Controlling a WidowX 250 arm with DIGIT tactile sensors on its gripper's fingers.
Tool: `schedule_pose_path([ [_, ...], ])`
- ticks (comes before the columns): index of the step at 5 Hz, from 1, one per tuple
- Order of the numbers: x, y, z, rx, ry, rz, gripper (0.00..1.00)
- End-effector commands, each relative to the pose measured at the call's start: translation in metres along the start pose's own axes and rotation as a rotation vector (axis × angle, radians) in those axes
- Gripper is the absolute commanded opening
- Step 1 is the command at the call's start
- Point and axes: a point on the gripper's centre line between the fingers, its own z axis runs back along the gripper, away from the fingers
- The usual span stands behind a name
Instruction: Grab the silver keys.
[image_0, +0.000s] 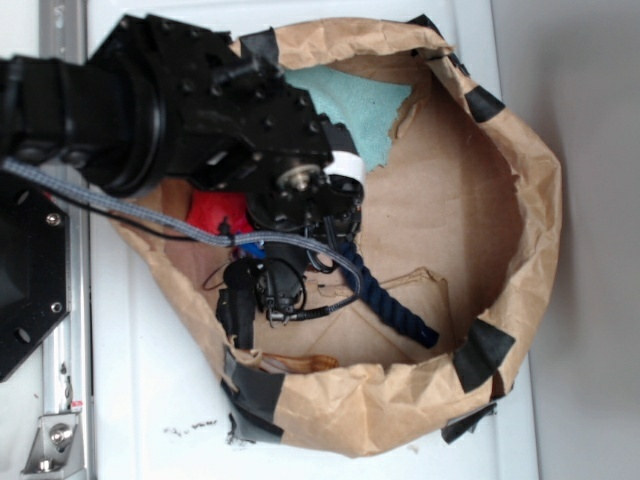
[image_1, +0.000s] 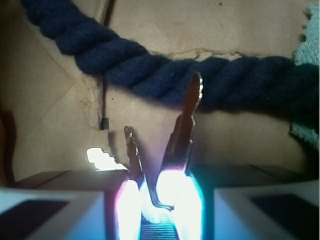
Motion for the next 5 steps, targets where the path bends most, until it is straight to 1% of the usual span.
schedule_pose_path([
  [1,-0.001,0.002,0.006,0.008,-0.031,0.018,0.00],
  [3,0.006,0.014,0.009,0.013,-0.051,0.070,0.00],
  [4,0.014,0.014,0.023,0.036,-0.093,0.101,0.00],
  [5,0.025,0.001,0.072,-0.076,-0.207,0.121,0.00],
])
